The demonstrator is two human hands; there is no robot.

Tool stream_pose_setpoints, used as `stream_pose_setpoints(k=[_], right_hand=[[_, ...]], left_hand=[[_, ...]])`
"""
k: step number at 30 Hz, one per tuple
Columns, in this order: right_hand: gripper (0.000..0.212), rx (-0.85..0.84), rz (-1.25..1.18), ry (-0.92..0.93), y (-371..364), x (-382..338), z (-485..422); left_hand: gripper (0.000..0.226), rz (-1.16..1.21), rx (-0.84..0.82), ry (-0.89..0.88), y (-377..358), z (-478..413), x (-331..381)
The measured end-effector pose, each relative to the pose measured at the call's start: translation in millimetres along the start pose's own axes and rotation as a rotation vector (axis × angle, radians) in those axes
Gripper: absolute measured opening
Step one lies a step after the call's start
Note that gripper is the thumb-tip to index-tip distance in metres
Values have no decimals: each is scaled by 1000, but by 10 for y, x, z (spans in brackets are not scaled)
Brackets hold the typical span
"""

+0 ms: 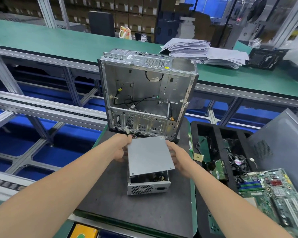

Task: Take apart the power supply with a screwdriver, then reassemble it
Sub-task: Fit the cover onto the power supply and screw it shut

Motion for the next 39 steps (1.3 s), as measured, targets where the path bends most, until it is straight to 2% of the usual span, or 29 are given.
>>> stream_pose_setpoints(k=[3,7,11,13,17,23,25,28,39], right_hand=[[62,-137,-88,-106,-90,3,54],[54,-158,-75,-105,-76,0,54],[67,-151,-75,-79,-53,47,34],[72,-136,-93,-76,-40,76,40],[71,-126,-149,-96,-23,149,63],[69,-106,-162,-111,-20,355,120],[60,-92,-176,-108,-23,412,120],[47,-66,-209,-115,-14,463,118],[47,-52,-257,-104,-23,522,69]], left_hand=[[29,59,-9,22,7,-25,-19],[32,62,-82,59,-33,18,-157],[63,-76,-301,167,-109,84,-509],[70,-120,-395,153,-131,85,-617],[92,-116,-416,86,-123,44,-742],[84,-171,-318,-45,-109,-22,-882],[85,-193,-312,-71,-137,-26,-920],[75,-212,-291,-86,-167,-45,-931],[75,-292,-292,-116,-263,-210,-922]])
Point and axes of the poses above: each hand's wrist, its own z-axis away from the middle knuckle, its own y-axis out of the back of the hand, x = y × z, the point moved 10 cm from there along -z, towards the middle knuckle, and after that the axes turned 15 degrees about -z, right-handed, at the moved point
